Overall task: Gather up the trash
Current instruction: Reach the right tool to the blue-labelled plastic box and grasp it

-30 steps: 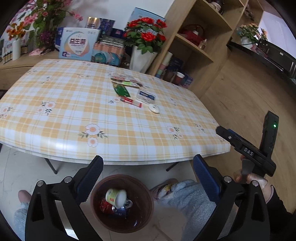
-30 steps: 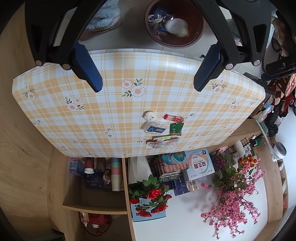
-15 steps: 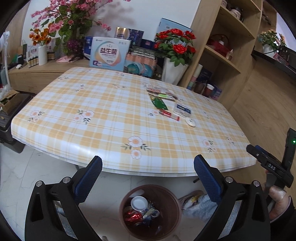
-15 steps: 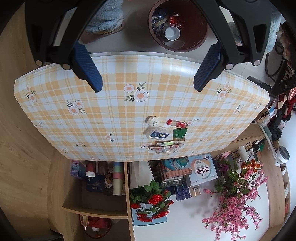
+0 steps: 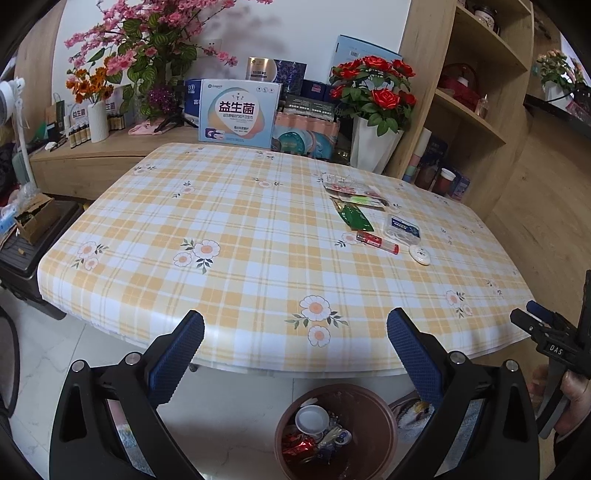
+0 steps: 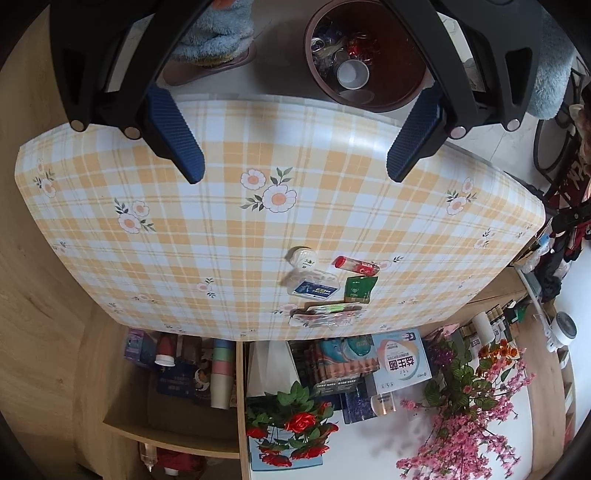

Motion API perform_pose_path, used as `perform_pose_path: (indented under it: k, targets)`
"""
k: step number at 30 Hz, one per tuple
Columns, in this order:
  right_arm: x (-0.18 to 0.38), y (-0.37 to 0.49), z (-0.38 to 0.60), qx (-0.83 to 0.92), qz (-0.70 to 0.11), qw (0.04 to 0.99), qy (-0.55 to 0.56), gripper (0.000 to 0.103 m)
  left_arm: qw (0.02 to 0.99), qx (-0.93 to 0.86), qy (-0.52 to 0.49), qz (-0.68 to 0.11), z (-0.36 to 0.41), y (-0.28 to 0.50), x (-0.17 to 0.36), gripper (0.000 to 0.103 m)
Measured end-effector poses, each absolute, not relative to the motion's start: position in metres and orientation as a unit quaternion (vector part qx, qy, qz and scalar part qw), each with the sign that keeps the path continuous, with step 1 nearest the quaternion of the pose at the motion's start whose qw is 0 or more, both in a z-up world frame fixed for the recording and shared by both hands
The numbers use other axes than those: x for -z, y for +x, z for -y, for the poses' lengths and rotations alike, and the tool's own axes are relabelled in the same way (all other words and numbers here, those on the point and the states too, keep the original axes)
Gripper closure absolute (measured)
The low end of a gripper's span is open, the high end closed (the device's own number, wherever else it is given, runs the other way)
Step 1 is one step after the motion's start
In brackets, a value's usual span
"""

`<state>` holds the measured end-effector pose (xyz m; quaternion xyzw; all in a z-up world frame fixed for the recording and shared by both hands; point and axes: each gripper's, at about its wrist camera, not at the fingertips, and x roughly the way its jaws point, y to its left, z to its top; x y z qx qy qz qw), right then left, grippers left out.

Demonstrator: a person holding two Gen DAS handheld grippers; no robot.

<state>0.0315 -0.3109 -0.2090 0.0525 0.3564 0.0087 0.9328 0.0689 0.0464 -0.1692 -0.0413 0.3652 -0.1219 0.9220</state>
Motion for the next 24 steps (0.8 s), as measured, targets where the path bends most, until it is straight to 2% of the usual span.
perform_pose_path:
  k: [13,17,24]
  targets:
    - [0.224,0.133,0.325,-0.058,-0.41,0.909,0.048,0.006,0.913,0.15,-0.032,-0.379,-0.022,0.15,0.164,0.006]
    - [0.23,0.181,0.324,-0.038,-0.424,0.905,-0.008,0.006,0.908,0.163,-0.035,-0.384,-0.011,0.182,0.167,0.006]
    - [0.244,0.255,0.325,-0.076,-0.441,0.894,-0.029,0.006,0.898,0.181,-0.037,-0.399,0.016,0.234,0.189,0.006]
